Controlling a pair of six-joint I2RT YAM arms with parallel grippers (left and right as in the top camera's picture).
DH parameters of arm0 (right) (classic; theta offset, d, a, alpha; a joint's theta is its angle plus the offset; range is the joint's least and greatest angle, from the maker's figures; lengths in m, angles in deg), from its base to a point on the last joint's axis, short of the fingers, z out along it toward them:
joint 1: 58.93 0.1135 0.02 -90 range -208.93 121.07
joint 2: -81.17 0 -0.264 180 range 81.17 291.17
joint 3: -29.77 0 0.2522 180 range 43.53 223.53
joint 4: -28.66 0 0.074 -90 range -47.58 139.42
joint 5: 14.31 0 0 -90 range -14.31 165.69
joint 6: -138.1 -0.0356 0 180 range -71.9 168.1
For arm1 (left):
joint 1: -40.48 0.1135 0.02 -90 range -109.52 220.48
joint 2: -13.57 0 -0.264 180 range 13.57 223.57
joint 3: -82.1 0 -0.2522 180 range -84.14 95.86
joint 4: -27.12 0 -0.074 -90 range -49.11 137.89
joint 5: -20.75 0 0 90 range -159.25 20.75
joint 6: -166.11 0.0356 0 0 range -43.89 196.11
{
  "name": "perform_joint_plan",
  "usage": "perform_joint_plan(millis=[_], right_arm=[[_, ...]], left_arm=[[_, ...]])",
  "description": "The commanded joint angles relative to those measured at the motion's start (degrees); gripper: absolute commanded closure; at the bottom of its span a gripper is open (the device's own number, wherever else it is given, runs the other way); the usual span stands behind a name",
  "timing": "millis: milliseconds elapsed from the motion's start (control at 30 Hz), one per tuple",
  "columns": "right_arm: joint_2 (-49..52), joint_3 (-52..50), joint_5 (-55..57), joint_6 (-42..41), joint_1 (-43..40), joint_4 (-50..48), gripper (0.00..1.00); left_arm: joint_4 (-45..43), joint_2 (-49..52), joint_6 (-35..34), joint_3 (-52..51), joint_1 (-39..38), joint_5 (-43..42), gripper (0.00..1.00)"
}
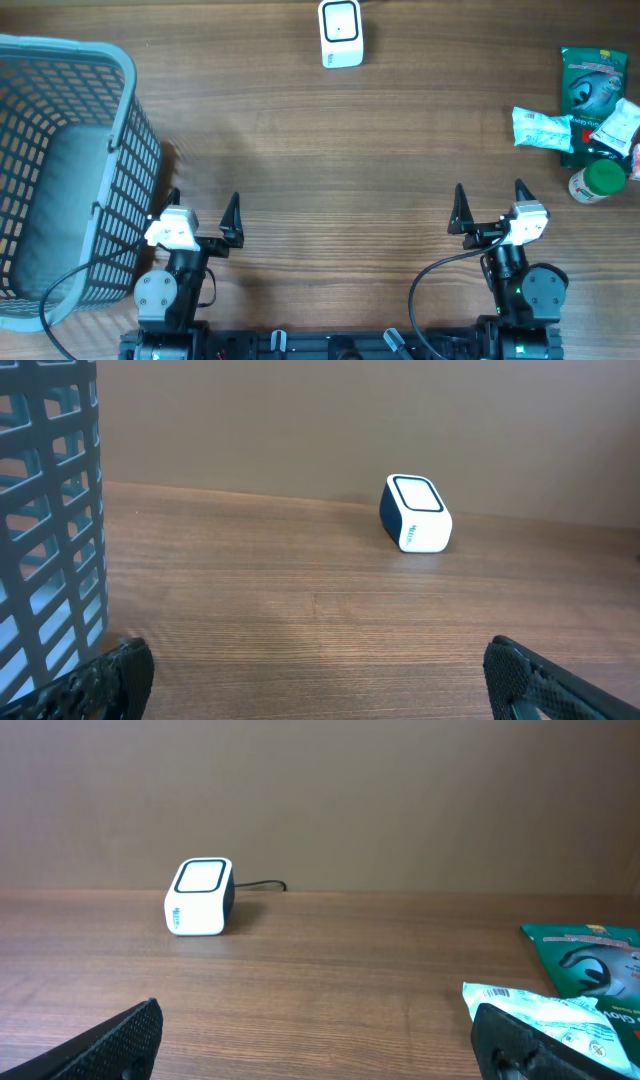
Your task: Scan the item barcode
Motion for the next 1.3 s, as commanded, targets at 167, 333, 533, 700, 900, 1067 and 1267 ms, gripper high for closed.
perform_joint_plan(millis=[167,333,533,700,900,1067,1267], right_arm=[[-0.5,-0.1,1.0,1.0,-0.1,-0.2,0.0],[-0.5,-0.1,1.0,1.0,-0.1,-0.1,0.0],[-0.5,-0.1,1.0,1.0,-0.1,-0.1,0.0],[-0.5,-0.1,1.0,1.0,-0.1,-0.2,0.0],[-0.5,-0.1,1.0,1.0,-0.1,-0.1,0.0],[-0.5,-0.1,1.0,1.0,-0.1,-0.2,0.0],[-0.5,-0.1,1.0,1.0,-0.1,-0.2,0.0]], left_arm=[[-0.9,-0.5,1.2,-0.9,0.4,0.0,0.0],[-0.9,-0.5,3.1,-0.9,0.4,-0.7,0.0],[-1.7,-0.5,3.1,-1.3,0.8,-0.7,0.0],[-1.7,-0.5,3.1,-1.3,0.7,-0.7,0.0],[-1.7,-0.5,3.1,-1.3,0.7,-0.7,0.0],[-1.7,-0.4,3.1,-1.3,0.7,-0.7,0.0],[-1.7,-0.4,3.1,-1.3,0.7,-0.7,0.0]])
